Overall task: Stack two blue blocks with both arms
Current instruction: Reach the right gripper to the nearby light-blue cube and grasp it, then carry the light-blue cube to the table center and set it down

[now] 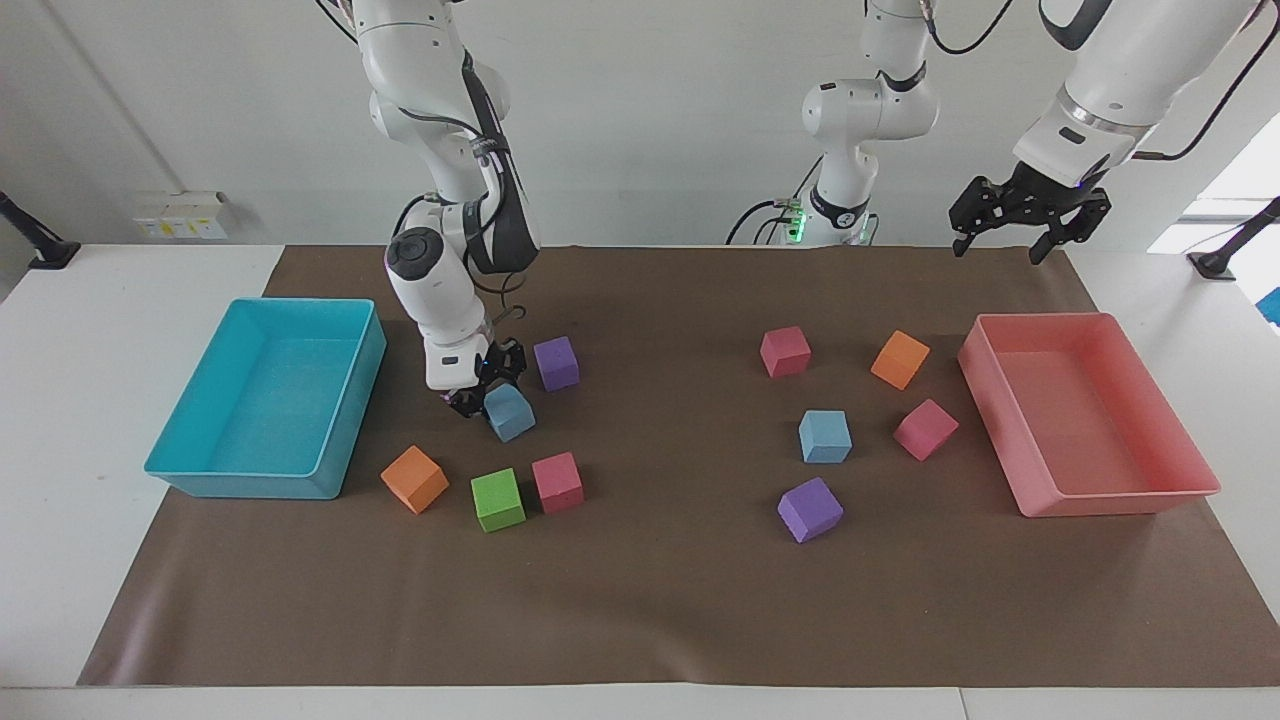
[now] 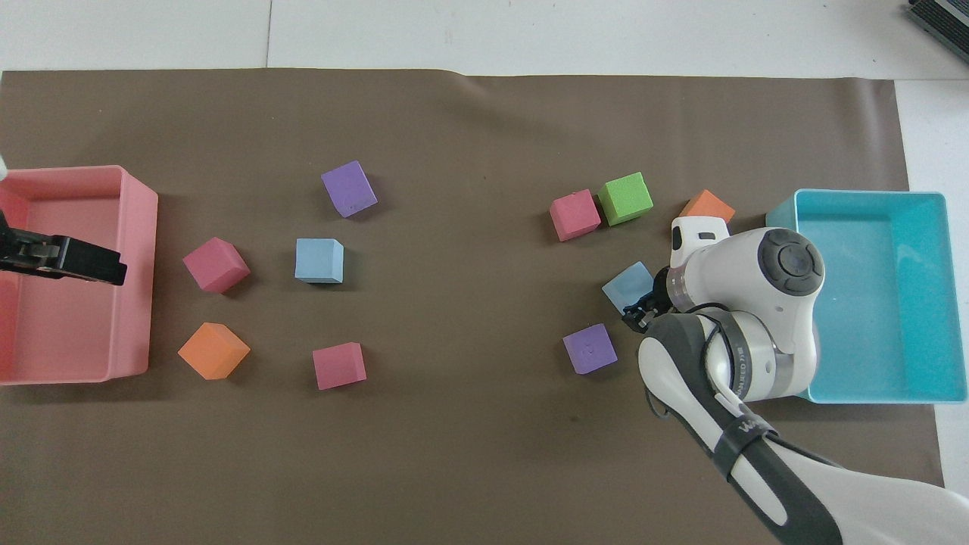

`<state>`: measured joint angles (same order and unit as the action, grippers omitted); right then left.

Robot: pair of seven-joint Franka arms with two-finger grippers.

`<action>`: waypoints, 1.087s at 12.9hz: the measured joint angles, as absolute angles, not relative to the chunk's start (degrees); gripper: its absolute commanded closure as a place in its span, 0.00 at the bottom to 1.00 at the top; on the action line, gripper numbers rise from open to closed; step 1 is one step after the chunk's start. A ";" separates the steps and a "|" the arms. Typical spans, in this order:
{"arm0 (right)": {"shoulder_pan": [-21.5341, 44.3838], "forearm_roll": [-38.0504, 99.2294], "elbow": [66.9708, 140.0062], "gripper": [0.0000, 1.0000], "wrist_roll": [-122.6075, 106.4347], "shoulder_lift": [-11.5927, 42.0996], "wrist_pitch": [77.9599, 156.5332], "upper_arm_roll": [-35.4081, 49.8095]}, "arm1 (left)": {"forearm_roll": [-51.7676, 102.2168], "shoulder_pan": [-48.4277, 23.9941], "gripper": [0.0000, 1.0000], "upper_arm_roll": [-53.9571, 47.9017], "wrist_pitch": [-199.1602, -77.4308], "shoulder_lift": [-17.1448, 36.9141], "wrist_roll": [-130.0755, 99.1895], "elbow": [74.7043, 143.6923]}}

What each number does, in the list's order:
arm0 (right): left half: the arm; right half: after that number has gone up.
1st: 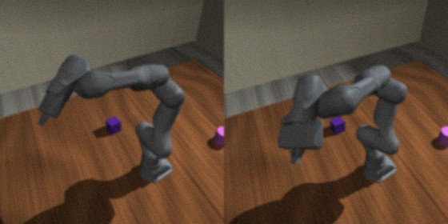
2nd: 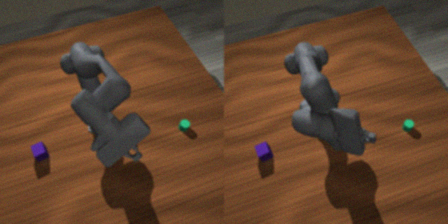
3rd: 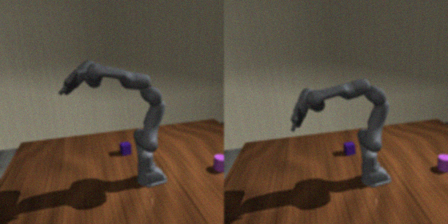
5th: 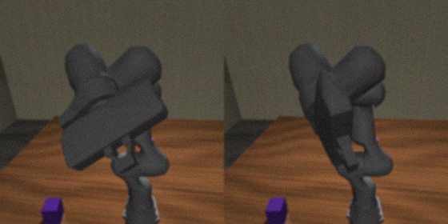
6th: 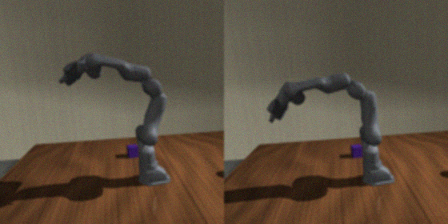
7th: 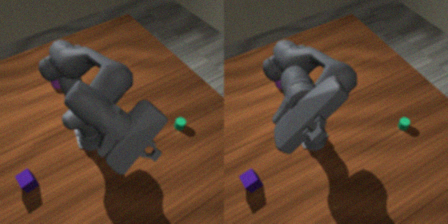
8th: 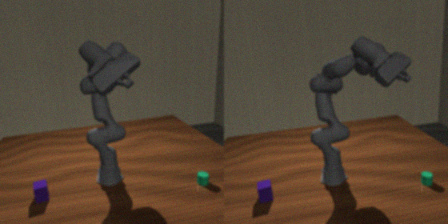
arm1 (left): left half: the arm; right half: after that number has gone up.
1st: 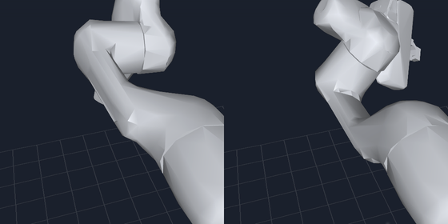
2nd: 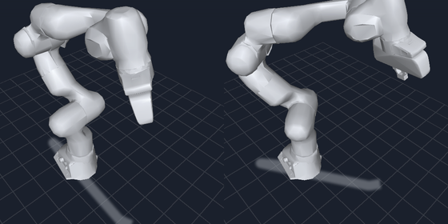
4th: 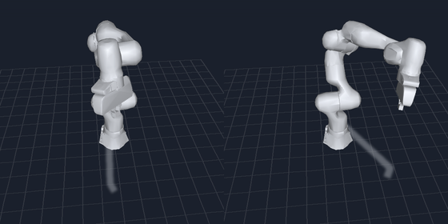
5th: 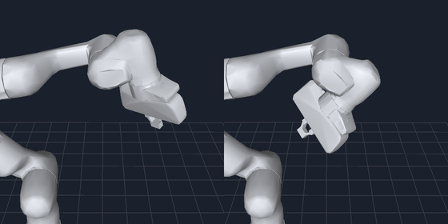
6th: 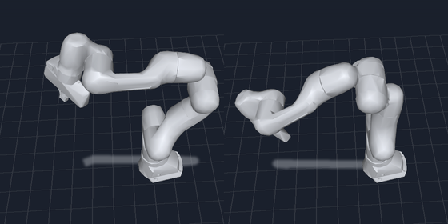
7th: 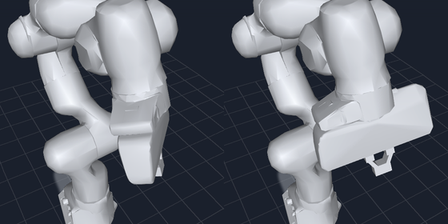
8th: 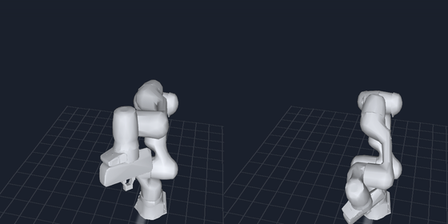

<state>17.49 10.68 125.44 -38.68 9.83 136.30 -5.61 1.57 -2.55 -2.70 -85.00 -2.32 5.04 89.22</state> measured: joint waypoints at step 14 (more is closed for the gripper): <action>25.18 7.34 107.14 1.00 2.74 12.35 121.57 -5.39 | 1.57 -2.38 0.00 -2.38 -85.00 -2.32 5.03 89.22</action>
<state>25.18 7.34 107.14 2.74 12.35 121.57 -5.39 1.57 -2.38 -2.38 -85.00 -2.32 5.03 89.22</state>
